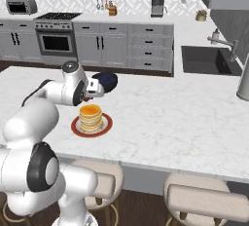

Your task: Take the strawberry from the fridge and place it on top of the pancake, located on the dining counter.

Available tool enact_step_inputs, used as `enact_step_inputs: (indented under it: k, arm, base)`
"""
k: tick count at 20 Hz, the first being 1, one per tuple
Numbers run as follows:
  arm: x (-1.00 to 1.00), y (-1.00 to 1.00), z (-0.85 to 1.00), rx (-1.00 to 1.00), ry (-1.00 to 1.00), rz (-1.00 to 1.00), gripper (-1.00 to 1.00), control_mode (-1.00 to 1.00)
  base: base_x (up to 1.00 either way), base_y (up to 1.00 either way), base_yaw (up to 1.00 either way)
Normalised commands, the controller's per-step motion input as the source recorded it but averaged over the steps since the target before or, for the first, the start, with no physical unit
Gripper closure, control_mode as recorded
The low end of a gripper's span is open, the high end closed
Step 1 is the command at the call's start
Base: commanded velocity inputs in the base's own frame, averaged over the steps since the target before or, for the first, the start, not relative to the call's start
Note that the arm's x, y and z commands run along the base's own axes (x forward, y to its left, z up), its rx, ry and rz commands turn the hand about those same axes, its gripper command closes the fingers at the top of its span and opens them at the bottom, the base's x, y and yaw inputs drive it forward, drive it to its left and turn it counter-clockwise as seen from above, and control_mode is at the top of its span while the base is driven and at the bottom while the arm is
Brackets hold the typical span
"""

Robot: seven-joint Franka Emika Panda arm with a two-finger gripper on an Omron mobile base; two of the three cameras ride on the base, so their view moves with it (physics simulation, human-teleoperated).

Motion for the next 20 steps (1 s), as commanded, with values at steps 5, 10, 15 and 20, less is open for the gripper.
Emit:
enact_step_inputs:
  k: [5,10,15,20]
  arm:
    - [0.44,0.06,-0.24,0.00,0.00,-0.01,1.00,-1.00]
    - [0.00,0.01,-0.29,0.00,0.00,-0.05,1.00,-1.00]
    - [0.01,0.14,-0.19,0.00,0.00,-0.01,1.00,-1.00]
    - [0.08,0.04,-0.31,0.00,0.00,0.00,1.00,-1.00]
  base:
    - [0.00,0.00,0.00]
    - [0.00,0.00,0.00]
    - [0.00,0.00,0.00]
    - [0.00,0.00,0.00]
